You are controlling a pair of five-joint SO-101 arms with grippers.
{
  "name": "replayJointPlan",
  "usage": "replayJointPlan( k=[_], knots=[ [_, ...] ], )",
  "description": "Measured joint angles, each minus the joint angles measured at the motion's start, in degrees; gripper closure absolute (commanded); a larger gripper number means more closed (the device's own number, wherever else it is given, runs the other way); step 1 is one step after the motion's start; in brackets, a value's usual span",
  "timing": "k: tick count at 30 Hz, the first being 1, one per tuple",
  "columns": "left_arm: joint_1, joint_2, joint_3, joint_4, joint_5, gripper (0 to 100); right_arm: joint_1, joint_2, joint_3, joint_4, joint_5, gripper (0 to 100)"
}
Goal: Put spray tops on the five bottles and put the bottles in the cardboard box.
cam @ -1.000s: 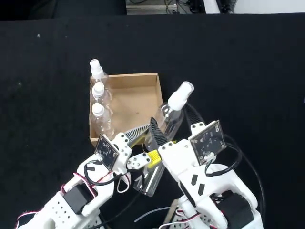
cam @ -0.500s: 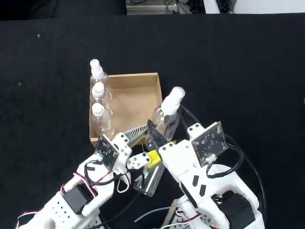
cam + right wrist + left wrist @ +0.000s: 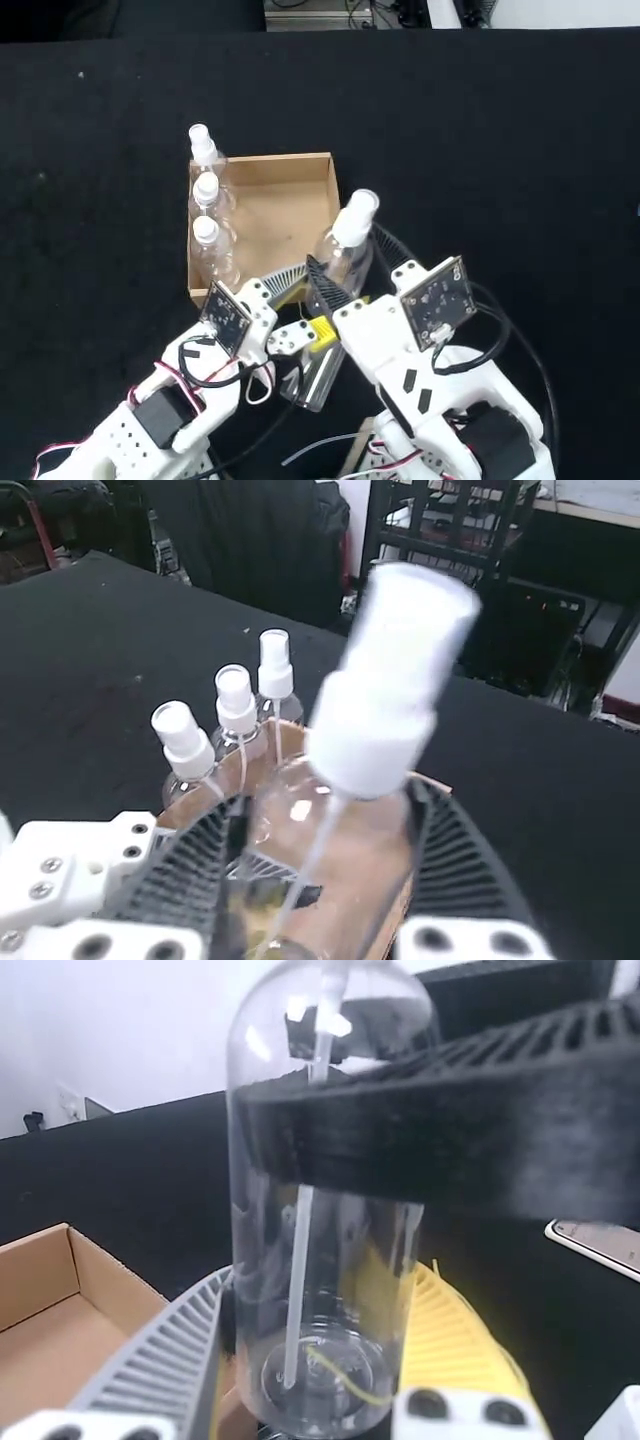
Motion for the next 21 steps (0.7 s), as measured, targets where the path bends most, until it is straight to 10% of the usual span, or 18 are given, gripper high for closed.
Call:
replayJointPlan(
  k=[21],
  knots=[
    [0.4, 0.1, 0.0, 0.0, 0.0, 89, -0.5, -0.1, -0.1, 3.4, -5.7, 73.2]
  ],
)
